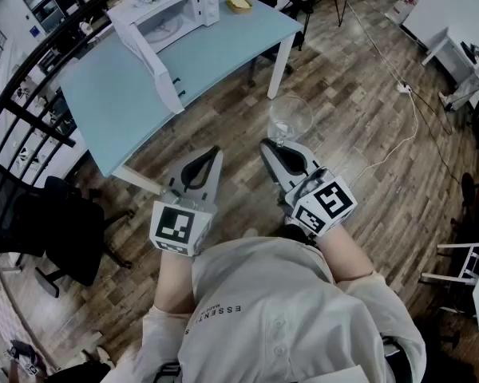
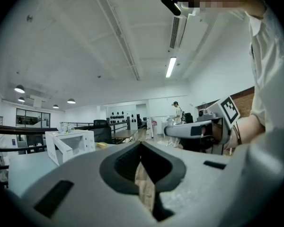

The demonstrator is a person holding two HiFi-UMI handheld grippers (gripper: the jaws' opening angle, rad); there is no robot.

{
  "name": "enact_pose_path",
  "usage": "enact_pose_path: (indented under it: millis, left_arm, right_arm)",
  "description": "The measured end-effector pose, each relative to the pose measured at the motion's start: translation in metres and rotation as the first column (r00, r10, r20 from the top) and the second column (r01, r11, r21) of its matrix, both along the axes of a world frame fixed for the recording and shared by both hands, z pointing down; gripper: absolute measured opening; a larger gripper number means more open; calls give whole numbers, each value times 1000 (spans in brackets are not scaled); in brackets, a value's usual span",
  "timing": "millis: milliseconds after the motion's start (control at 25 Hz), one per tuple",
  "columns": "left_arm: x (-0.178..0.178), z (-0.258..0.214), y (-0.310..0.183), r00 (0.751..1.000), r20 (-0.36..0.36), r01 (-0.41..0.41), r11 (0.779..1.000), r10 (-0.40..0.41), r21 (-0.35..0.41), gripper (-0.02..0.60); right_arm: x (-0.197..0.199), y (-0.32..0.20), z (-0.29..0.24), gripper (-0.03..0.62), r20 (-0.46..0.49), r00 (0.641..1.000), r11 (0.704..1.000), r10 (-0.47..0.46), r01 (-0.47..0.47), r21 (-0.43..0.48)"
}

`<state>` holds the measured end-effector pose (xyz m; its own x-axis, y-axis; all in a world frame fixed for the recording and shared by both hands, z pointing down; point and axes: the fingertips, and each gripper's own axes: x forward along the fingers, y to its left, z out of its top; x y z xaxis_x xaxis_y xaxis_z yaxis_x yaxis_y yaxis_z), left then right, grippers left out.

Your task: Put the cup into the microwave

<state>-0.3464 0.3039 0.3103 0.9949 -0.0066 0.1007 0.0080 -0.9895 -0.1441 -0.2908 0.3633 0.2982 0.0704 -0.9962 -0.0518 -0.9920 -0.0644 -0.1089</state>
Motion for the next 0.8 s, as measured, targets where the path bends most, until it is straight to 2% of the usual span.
enact_pose_path:
  millis: [400, 800]
  left_arm:
    - [20, -1, -16, 1000, -12, 3, 1000, -3, -29, 2]
    - [55, 5, -38, 1000, 6, 19, 998, -19, -60, 2]
  right_arm:
    - [20, -13, 0, 21, 26, 1000, 1000, 6, -6, -1]
    - [50, -37, 8, 21, 53, 998, 999, -31, 33, -29]
